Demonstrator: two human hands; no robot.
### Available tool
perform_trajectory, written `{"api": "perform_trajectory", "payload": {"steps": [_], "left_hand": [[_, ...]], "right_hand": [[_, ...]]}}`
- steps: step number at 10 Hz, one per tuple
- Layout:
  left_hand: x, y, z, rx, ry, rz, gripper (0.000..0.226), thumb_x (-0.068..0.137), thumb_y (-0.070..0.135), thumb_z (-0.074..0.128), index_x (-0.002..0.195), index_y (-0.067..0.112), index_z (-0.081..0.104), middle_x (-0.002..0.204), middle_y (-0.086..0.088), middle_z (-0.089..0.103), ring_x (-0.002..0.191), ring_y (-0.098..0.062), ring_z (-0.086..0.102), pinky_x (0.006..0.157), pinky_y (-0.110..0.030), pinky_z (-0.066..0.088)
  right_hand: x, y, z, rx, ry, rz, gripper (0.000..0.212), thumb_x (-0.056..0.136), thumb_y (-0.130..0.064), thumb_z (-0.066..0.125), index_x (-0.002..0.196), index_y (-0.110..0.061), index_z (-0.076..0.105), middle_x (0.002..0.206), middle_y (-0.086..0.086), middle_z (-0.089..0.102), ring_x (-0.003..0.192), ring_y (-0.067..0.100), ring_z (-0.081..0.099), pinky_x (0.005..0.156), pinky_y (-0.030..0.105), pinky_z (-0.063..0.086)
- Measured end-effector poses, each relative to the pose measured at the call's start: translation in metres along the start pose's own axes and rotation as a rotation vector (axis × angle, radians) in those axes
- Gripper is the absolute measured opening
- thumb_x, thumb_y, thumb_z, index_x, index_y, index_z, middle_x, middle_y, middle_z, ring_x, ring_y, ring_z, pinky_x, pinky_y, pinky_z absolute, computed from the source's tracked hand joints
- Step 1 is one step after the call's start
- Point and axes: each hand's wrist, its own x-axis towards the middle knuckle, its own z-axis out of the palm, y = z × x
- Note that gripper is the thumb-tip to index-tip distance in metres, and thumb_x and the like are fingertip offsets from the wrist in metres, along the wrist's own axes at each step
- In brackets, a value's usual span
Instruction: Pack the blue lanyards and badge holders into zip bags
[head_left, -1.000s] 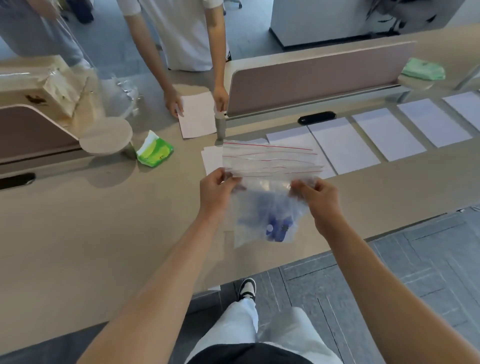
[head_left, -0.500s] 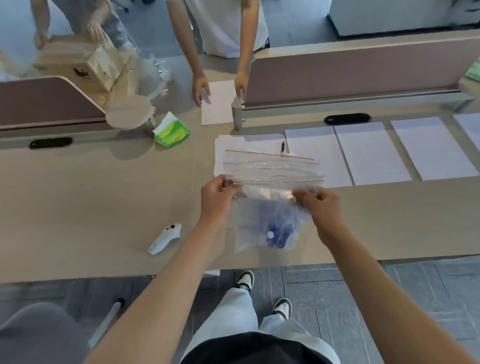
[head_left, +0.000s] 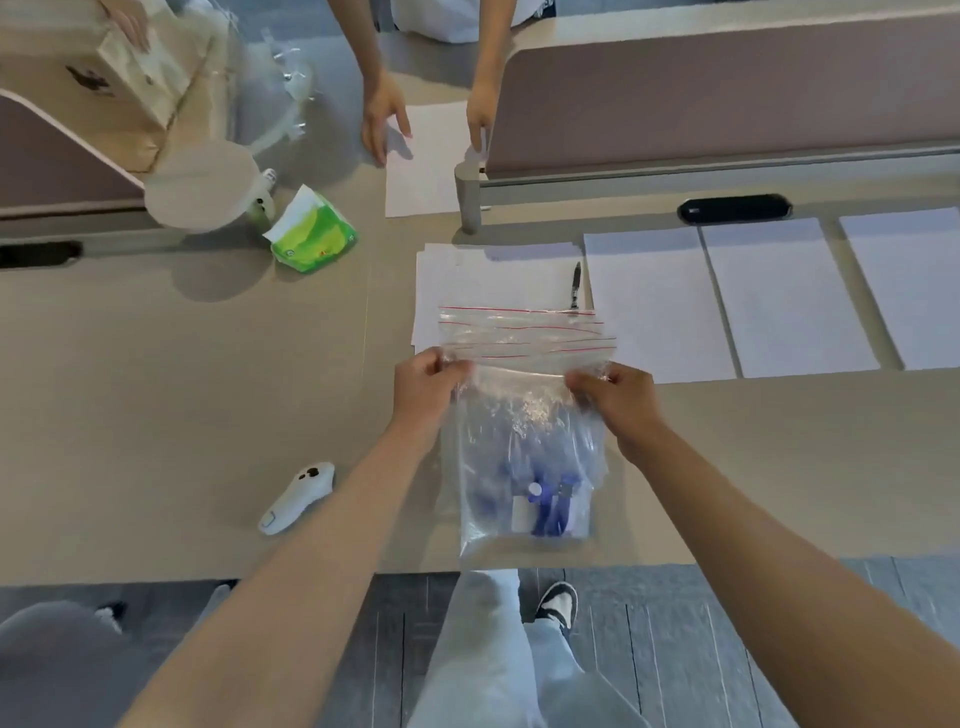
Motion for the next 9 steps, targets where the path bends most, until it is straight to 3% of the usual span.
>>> {"api": "perform_trajectory", "payload": {"steps": [1, 2, 3, 4, 6, 7, 8, 9], "left_hand": [[0.061, -0.002, 0.012, 0.059, -0.02, 0.011, 0.035, 0.081, -0.001, 0.074, 0.059, 0.006, 0.047, 0.057, -0.01, 0.04, 0.051, -0.016, 0.035, 0.054, -0.027, 0.033], [0.114, -0.008, 0.02, 0.072, -0.015, 0.002, 0.027, 0.081, 0.0, 0.074, 0.066, 0.001, 0.051, 0.063, -0.013, 0.041, 0.052, -0.017, 0.035, 0.053, -0.025, 0.035], [0.147, -0.011, 0.025, 0.112, -0.033, -0.008, 0.025, 0.081, 0.004, 0.072, 0.066, 0.004, 0.051, 0.059, -0.009, 0.039, 0.054, -0.016, 0.035, 0.054, -0.024, 0.033], [0.171, -0.017, 0.03, 0.127, -0.047, -0.011, 0.034, 0.083, 0.01, 0.072, 0.062, 0.013, 0.046, 0.056, 0.0, 0.038, 0.056, -0.016, 0.036, 0.053, -0.025, 0.032], [0.197, -0.02, 0.034, 0.216, -0.023, -0.008, 0.044, 0.08, 0.035, 0.075, 0.061, 0.019, 0.039, 0.061, -0.001, 0.036, 0.063, -0.018, 0.032, 0.063, -0.032, 0.032], [0.198, -0.016, 0.033, 0.276, -0.035, 0.001, 0.041, 0.085, 0.038, 0.075, 0.07, 0.022, 0.041, 0.064, 0.004, 0.033, 0.065, -0.02, 0.031, 0.063, -0.032, 0.031], [0.19, -0.015, 0.03, 0.322, -0.028, 0.008, 0.043, 0.09, 0.046, 0.071, 0.12, 0.017, 0.061, 0.092, 0.005, 0.057, 0.085, -0.017, 0.055, 0.08, -0.029, 0.046], [0.176, -0.018, 0.02, 0.399, 0.025, 0.076, 0.055, 0.094, 0.051, 0.063, 0.136, 0.016, 0.054, 0.11, 0.0, 0.064, 0.1, -0.015, 0.061, 0.091, -0.028, 0.048]], "right_hand": [[0.058, -0.004, 0.02, -0.027, 0.024, 0.025, 0.051, 0.073, -0.032, 0.085, 0.092, 0.011, 0.065, 0.074, 0.01, 0.064, 0.067, 0.018, 0.059, 0.064, 0.036, 0.05], [0.106, -0.011, 0.036, -0.079, 0.05, 0.028, 0.06, 0.069, -0.038, 0.082, 0.086, 0.013, 0.057, 0.071, 0.007, 0.054, 0.065, 0.017, 0.051, 0.059, 0.034, 0.043], [0.134, -0.018, 0.049, -0.136, 0.073, 0.041, 0.039, 0.075, -0.029, 0.08, 0.072, -0.001, 0.053, 0.068, 0.008, 0.044, 0.062, 0.016, 0.043, 0.053, 0.028, 0.037], [0.154, -0.021, 0.058, -0.173, 0.097, 0.028, 0.03, 0.075, -0.023, 0.075, 0.068, -0.012, 0.048, 0.066, 0.008, 0.038, 0.062, 0.017, 0.037, 0.056, 0.031, 0.032], [0.179, -0.026, 0.069, -0.25, 0.156, 0.018, 0.044, 0.081, -0.027, 0.077, 0.068, -0.02, 0.036, 0.064, -0.002, 0.033, 0.062, 0.017, 0.031, 0.055, 0.029, 0.029], [0.173, -0.029, 0.068, -0.35, 0.166, -0.013, 0.026, 0.087, -0.037, 0.078, 0.087, -0.02, 0.058, 0.079, -0.003, 0.054, 0.074, 0.017, 0.05, 0.065, 0.028, 0.043], [0.161, -0.032, 0.062, -0.406, 0.153, -0.033, 0.065, 0.089, -0.045, 0.076, 0.141, -0.014, 0.053, 0.13, 0.005, 0.065, 0.119, 0.023, 0.061, 0.099, 0.035, 0.05], [0.144, -0.036, 0.055, -0.325, 0.191, -0.136, 0.061, 0.092, -0.04, 0.075, 0.142, -0.016, 0.05, 0.13, 0.002, 0.064, 0.12, 0.02, 0.061, 0.099, 0.031, 0.048]]}}
